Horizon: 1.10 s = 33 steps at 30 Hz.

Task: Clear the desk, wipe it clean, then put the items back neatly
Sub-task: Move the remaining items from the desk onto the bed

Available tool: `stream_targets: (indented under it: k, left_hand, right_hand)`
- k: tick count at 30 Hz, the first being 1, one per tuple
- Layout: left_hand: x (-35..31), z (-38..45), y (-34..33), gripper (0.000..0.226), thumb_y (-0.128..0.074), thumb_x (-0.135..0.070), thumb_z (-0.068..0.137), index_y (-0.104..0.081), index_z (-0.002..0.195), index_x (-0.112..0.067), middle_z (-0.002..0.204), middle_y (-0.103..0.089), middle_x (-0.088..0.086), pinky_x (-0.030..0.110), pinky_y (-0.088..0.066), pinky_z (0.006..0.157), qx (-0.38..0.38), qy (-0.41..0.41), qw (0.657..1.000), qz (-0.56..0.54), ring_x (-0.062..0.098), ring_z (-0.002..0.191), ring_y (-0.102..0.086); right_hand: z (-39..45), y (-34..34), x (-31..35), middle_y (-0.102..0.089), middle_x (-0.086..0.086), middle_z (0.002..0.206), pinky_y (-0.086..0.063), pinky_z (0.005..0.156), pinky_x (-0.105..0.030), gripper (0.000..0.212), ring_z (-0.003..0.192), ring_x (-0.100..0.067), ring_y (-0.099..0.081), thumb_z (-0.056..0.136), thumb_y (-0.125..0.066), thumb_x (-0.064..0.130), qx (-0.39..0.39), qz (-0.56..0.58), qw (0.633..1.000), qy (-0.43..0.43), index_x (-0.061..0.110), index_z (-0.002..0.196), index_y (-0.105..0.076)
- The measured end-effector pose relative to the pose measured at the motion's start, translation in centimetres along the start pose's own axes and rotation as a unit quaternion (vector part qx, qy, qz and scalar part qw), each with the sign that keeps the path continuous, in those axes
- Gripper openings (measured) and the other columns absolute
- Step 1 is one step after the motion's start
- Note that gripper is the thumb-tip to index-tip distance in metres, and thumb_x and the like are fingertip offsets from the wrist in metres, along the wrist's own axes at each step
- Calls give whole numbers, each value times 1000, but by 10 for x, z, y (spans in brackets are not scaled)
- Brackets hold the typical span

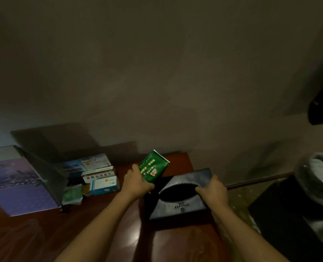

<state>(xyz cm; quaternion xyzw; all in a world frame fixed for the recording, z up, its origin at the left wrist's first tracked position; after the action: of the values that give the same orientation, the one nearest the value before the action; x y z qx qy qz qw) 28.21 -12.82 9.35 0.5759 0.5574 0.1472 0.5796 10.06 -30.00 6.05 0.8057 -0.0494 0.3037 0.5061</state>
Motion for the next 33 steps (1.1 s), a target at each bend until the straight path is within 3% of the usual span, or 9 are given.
stream_targets:
  k: [9,14,17,21,26,28,30,32,33]
  left_hand:
    - [-34,-90,-21,72,-78,-30,66,-34,119,-9,119,-47,15,35,-48,87,70,-154,985,-5,33,110,-50]
    - [-77,-168,-70,72,-78,-29,66,-34,119,-8,118,-48,14,36,-49,85,148,-268,952,23,33,109,-50]
    - [-111,-226,-102,72,-78,-28,66,-33,119,-10,116,-49,13,39,-53,81,209,-330,920,28,31,103,-55]
    - [-155,-312,-144,73,-79,-28,66,-34,120,-9,118,-49,13,36,-50,85,258,-421,868,56,32,107,-54]
    - [-193,-463,-202,75,-80,-29,65,-36,121,-6,121,-50,17,34,-46,87,313,-521,790,78,35,111,-53]
    - [-199,-538,-223,77,-81,-30,62,-37,121,-7,117,-52,13,32,-48,83,354,-556,748,76,32,107,-56]
    - [-198,-617,-249,70,-81,-24,58,-39,113,-11,107,-55,8,31,-56,67,436,-563,700,64,26,90,-63]
    - [-193,-695,-277,61,-79,-13,56,-40,104,-14,98,-58,10,28,-56,52,502,-564,652,67,22,75,-63]
    - [-190,-734,-290,67,-78,-15,50,-41,106,-13,99,-59,12,31,-56,51,519,-575,628,70,23,75,-64]
  right_hand:
    - [-152,43,-97,-60,-17,117,-49,73,-32,59,103,-32,-59,79,-73,31,-133,125,969,-164,1,124,-47]
    - [-258,68,-175,-59,-16,121,-49,76,-34,65,108,-33,-58,78,-75,34,-236,173,914,-280,1,128,-47]
    - [-325,83,-223,-63,-15,114,-51,74,-35,58,101,-31,-62,78,-75,33,-291,208,872,-334,1,121,-54]
    - [-422,92,-288,-64,-15,110,-56,76,-41,57,95,-31,-63,76,-77,31,-367,272,796,-397,0,120,-56]
    - [-569,93,-359,-62,-6,88,-42,48,-24,41,73,-19,-60,80,-74,30,-436,287,712,-470,2,108,-62]
    - [-634,90,-385,-64,-9,97,-46,58,-26,44,83,-23,-62,81,-73,33,-453,284,679,-503,3,111,-60]
    - [-701,85,-411,-64,-13,109,-50,72,-31,49,97,-28,-62,80,-74,31,-485,289,639,-523,1,116,-57]
    - [-768,79,-433,-62,-16,114,-51,76,-32,53,101,-30,-62,79,-74,27,-514,295,598,-540,0,119,-52]
    - [-800,76,-442,-62,-16,115,-50,74,-30,55,102,-30,-62,79,-74,28,-524,291,579,-553,0,120,-50]
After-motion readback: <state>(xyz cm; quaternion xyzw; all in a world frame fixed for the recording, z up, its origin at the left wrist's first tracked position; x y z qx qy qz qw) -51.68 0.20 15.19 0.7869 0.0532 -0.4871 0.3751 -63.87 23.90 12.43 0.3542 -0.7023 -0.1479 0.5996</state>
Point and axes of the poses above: each hand's wrist, its own z-axis towards the middle knuckle, its own y-axis out of the back of the hand, x = y × z, the point moved 2 cm from there along z, towards the middle knuckle
